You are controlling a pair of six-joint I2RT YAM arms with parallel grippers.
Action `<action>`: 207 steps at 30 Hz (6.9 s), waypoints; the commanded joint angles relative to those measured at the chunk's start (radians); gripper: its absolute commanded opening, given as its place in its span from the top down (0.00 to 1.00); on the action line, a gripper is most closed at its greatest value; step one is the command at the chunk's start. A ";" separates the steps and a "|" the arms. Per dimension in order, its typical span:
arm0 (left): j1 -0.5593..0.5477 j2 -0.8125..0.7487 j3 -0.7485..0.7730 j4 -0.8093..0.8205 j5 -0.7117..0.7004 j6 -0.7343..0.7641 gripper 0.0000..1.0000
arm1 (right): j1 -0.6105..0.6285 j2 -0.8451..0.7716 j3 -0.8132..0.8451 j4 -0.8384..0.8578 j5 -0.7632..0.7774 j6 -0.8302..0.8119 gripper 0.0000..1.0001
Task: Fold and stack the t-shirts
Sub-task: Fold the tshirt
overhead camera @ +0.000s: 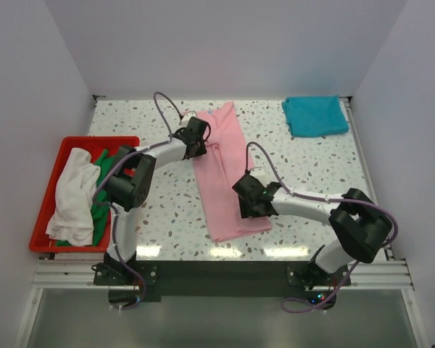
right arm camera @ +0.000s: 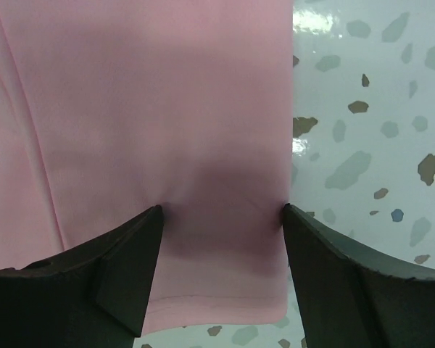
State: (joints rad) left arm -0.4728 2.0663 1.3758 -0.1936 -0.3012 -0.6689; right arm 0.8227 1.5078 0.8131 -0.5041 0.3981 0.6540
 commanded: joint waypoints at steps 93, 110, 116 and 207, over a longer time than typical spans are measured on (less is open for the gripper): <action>-0.790 -1.031 -0.859 -0.282 -0.156 -0.629 1.00 | 0.371 -0.560 -0.248 -0.091 0.094 0.405 1.00; -0.393 -0.917 -0.698 -0.098 -0.116 -0.359 1.00 | 0.064 -0.249 0.067 0.058 0.111 0.098 1.00; -0.270 -0.799 -0.632 0.031 -0.113 -0.296 1.00 | -0.036 -0.081 0.165 0.165 0.074 0.021 1.00; 0.026 -0.211 -0.449 0.247 0.102 -0.198 0.98 | -0.287 0.497 0.445 0.288 -0.321 -0.105 0.79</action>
State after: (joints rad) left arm -0.4473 1.9064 1.0481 0.0818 -0.1936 -0.8326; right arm 0.5365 2.0506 1.3773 -0.1993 0.1154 0.5236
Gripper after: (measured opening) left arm 0.023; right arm 0.210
